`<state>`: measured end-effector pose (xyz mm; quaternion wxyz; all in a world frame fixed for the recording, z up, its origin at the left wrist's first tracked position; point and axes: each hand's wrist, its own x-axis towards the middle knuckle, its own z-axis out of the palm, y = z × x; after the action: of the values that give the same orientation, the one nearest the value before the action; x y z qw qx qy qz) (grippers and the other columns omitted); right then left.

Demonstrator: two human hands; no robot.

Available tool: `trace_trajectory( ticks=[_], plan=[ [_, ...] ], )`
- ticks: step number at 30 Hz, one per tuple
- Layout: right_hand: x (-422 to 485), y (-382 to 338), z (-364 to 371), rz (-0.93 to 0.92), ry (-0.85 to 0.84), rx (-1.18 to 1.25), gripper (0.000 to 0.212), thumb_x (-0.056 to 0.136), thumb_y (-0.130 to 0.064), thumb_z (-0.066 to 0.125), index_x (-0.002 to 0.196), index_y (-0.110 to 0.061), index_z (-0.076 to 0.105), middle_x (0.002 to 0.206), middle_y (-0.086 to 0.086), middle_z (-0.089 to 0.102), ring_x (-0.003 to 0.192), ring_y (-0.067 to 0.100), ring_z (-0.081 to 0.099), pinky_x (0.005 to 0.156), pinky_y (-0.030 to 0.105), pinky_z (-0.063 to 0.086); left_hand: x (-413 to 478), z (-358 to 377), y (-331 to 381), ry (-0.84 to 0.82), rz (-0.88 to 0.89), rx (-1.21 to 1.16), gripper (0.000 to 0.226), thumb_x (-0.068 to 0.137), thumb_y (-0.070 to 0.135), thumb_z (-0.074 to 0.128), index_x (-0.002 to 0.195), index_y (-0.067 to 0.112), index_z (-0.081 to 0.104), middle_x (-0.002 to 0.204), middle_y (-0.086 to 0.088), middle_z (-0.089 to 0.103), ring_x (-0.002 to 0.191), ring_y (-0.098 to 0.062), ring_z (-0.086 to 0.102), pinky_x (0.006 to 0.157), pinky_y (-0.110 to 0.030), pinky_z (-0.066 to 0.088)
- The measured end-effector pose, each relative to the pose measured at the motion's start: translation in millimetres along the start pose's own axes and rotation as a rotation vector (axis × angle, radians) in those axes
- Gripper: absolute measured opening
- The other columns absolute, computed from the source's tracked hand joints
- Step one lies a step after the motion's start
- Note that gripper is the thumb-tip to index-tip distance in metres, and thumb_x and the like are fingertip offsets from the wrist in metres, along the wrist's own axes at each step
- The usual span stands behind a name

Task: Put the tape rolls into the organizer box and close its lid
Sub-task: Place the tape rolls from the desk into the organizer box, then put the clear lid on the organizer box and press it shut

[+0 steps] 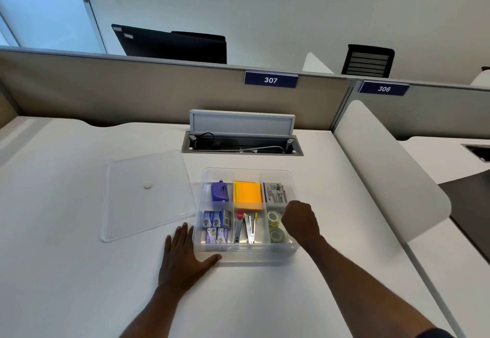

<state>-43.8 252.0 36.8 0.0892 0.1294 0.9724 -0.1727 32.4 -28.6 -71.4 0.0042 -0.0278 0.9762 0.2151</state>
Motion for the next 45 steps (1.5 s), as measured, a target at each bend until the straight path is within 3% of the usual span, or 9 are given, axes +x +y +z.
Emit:
trace_trajectory(
  ticks=[6,9,12,14,19,30,37,42,45],
  plan=[
    [4.4,-13.3,-4.2,-0.182,0.245,0.142,0.024,0.089,-0.014,0.047,0.084,0.0,0.065,0.093,0.018,0.071,0.084,0.032,0.067,0.06,0.024,0.047,-6.9,-23.3,-13.2,-0.064,-0.052,-0.235,0.129,0.047,0.093,0.048,0.149,0.02,0.014,0.158,0.001,0.014,0.145,-0.013,0.01,0.119,-0.033,0.012],
    [10.4,-22.1,-5.0,-0.248,0.238,0.185,0.025,0.088,-0.012,0.046,0.068,-0.007,0.061,0.077,0.014,0.068,0.064,0.02,0.06,0.051,0.016,0.036,-8.3,-42.3,-20.8,0.045,-0.16,-0.372,0.112,0.059,0.067,0.073,0.147,0.021,0.021,0.154,-0.002,0.029,0.139,-0.02,0.03,0.114,-0.038,0.027],
    [16.0,-34.0,-7.0,-0.304,0.2,0.233,0.029,0.085,-0.009,0.049,0.056,-0.012,0.046,0.054,0.001,0.048,0.05,0.011,0.042,0.045,0.016,0.023,-7.9,-58.8,-25.2,0.169,-0.288,-0.42,0.096,0.069,0.06,0.07,0.145,0.02,0.028,0.149,-0.004,0.038,0.136,-0.024,0.037,0.112,-0.041,0.031],
    [19.5,-44.2,-7.4,-0.336,0.176,0.279,0.034,0.084,-0.012,0.051,0.052,-0.013,0.041,0.049,-0.002,0.04,0.053,0.017,0.042,0.046,0.021,0.025,-9.4,-66.8,-24.5,0.224,-0.355,-0.399,0.081,0.079,0.059,0.059,0.143,0.019,0.032,0.148,-0.004,0.04,0.134,-0.024,0.039,0.112,-0.04,0.032],
    [29.1,-81.8,-2.6,-0.467,0.094,0.355,0.027,0.086,-0.02,0.055,0.068,-0.002,0.064,0.07,0.014,0.066,0.065,0.02,0.05,0.061,0.027,0.035,-6.5,-74.0,-22.3,0.269,-0.393,-0.297,0.052,0.093,0.038,0.049,0.138,0.013,0.042,0.146,-0.006,0.043,0.133,-0.02,0.041,0.111,-0.039,0.034],
    [12.4,-176.2,20.9,-0.464,-0.174,0.34,0.041,0.086,-0.027,0.054,0.049,-0.015,0.042,0.056,0.003,0.047,0.065,0.022,0.047,0.065,0.026,0.034,17.0,-94.0,-35.7,0.437,-0.468,-0.25,0.04,0.089,0.018,0.058,0.128,0.006,0.054,0.144,-0.012,0.045,0.133,-0.025,0.042,0.107,-0.039,0.035],
    [-1.1,-227.9,56.1,-0.351,-0.314,0.281,0.037,0.088,-0.028,0.048,0.096,0.006,0.062,0.106,0.024,0.065,0.104,0.037,0.059,0.083,0.033,0.046,37.4,-104.5,-78.7,0.342,-0.555,-0.271,0.05,0.09,0.025,0.055,0.135,0.005,0.045,0.149,-0.013,0.038,0.137,-0.025,0.035,0.11,-0.037,0.03],
    [-6.3,-244.2,73.2,-0.269,-0.322,0.28,0.018,0.086,-0.014,0.047,0.091,0.002,0.053,0.115,0.025,0.061,0.109,0.037,0.056,0.087,0.031,0.045,48.9,-107.4,-98.9,0.286,-0.626,-0.285,0.068,0.086,0.027,0.058,0.141,0.0,0.029,0.147,-0.023,0.033,0.135,-0.036,0.034,0.108,-0.043,0.033],
    [-1.1,-252.4,82.4,-0.191,-0.339,0.333,0.029,0.084,-0.01,0.047,0.106,0.007,0.054,0.115,0.025,0.06,0.109,0.037,0.057,0.089,0.035,0.047,53.4,-107.1,-107.4,0.236,-0.652,-0.297,0.074,0.087,0.029,0.058,0.144,0.0,0.022,0.148,-0.024,0.031,0.135,-0.037,0.033,0.108,-0.044,0.033]
  ],
)
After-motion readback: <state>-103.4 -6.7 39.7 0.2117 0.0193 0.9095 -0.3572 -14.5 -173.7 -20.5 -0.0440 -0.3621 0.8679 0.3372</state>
